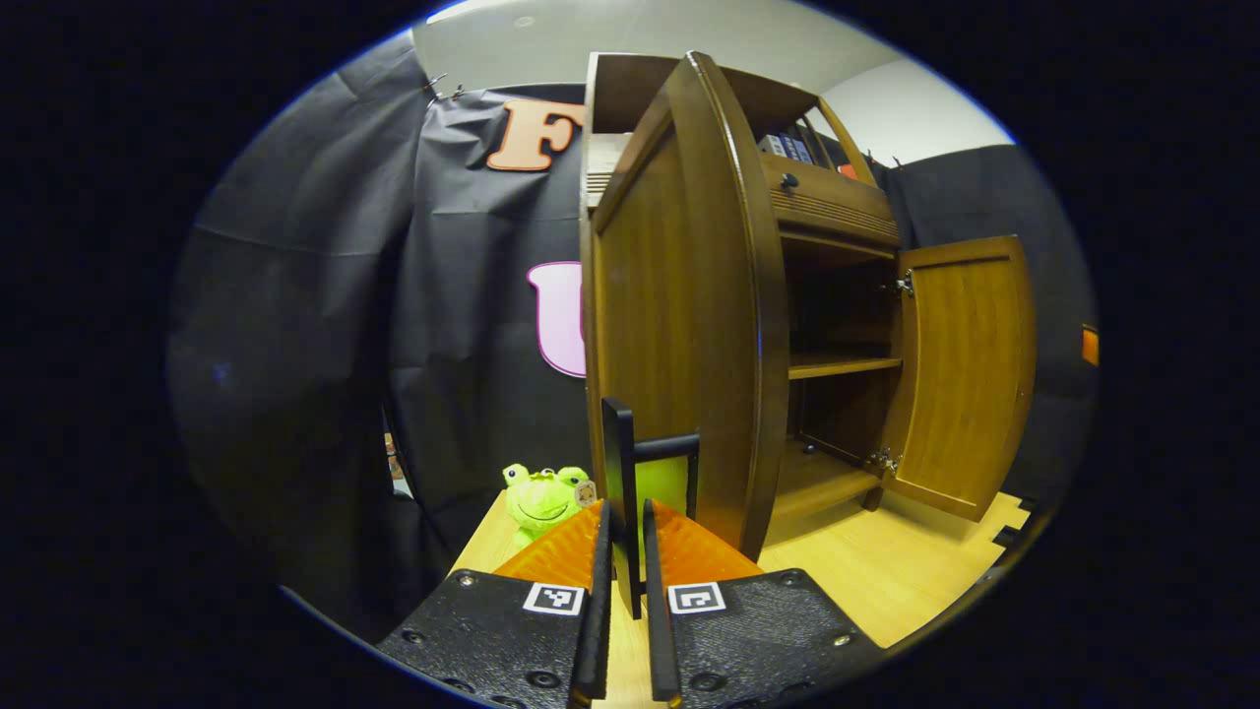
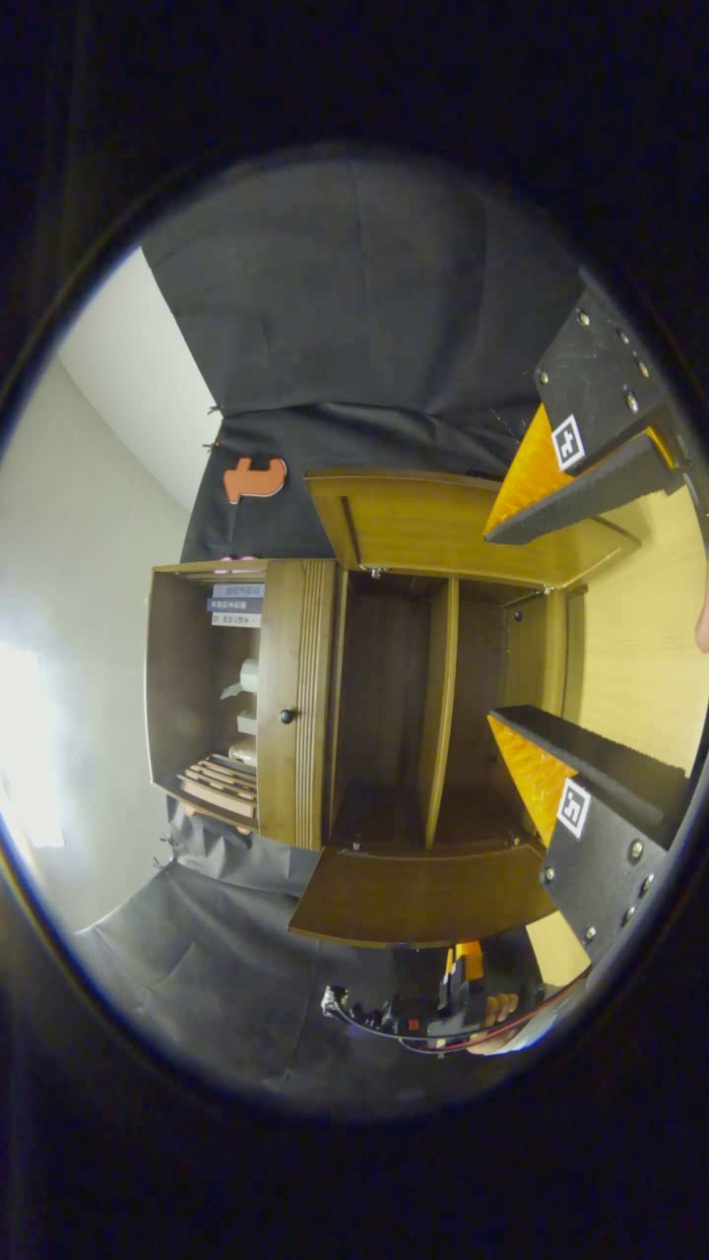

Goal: Open the right door of the double-door shoe cabinet with the right hand, and open the left door with the left hand.

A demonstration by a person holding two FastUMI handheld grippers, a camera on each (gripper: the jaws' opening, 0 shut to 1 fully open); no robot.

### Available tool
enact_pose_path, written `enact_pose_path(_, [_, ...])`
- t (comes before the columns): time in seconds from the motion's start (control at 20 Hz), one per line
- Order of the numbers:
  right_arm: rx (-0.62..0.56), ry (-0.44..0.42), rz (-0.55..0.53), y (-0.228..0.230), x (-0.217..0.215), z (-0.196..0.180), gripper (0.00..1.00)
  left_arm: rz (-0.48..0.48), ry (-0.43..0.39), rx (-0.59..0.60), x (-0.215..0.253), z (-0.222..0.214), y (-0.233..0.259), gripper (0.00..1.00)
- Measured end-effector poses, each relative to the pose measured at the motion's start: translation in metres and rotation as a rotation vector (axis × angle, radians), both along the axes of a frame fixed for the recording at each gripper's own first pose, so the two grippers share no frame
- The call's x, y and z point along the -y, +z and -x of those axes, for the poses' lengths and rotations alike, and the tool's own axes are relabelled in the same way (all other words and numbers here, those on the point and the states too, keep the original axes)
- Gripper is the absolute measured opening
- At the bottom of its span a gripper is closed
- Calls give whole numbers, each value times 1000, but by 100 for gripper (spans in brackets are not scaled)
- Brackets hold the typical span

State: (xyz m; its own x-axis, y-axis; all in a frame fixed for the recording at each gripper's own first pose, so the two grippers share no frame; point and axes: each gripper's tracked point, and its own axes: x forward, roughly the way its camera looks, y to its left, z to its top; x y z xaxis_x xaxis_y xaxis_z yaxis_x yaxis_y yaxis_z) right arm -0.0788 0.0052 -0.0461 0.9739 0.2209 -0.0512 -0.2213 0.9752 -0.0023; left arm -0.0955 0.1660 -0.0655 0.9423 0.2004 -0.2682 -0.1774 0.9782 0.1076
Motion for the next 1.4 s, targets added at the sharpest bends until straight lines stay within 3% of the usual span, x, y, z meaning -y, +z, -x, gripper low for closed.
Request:
enact_pose_path(0.1, [0,11,-10,-3,-5,-1,98,-1,0,4,-13,3,3,2])
enact_pose_path(0.15, [-5,16,-13,-6,-9,-2,95,11,-11,-1,-16,2,3,1])
enact_pose_path(0.2, [-12,18,-13,-8,-13,-5,96,12,-15,-4,-17,4,4,9])
enact_pose_path(0.25, [-20,21,-13,-10,-18,-8,96,5,-19,-7,-19,4,4,9])
enact_pose_path(0.35, [-34,32,-12,-18,-27,-15,97,0,-29,-21,-24,6,2,0])
enact_pose_path(0.45, [-36,34,-12,-20,-29,-16,98,17,-38,-21,-32,8,3,12])
enact_pose_path(0.5, [-39,33,-13,-21,-29,-17,98,22,-41,-22,-37,9,3,5])
enact_pose_path(0.65, [-52,24,-24,-23,-26,-19,95,71,-49,-49,-42,15,3,6])
enact_pose_path(0.7, [-55,20,-28,-23,-26,-18,95,69,-48,-58,-42,19,0,2])
enact_pose_path(0.75, [-56,18,-32,-24,-26,-18,98,65,-47,-64,-41,21,0,7])
enact_pose_path(1.1, [-63,2,-29,-25,-16,-19,100,86,1,-87,-40,37,-2,10])
enact_pose_path(1.15, [-61,1,-30,-25,-13,-16,100,88,5,-80,-38,40,3,4])
enact_pose_path(1.2, [-57,-1,-31,-24,-11,-13,100,93,4,-65,-34,44,8,13])
enact_pose_path(1.3, [-43,-7,-38,-18,-6,-10,98,89,-16,6,-24,51,29,15])
enact_pose_path(1.4, [-28,-19,-48,-11,1,-8,95,72,0,68,-23,55,45,34])
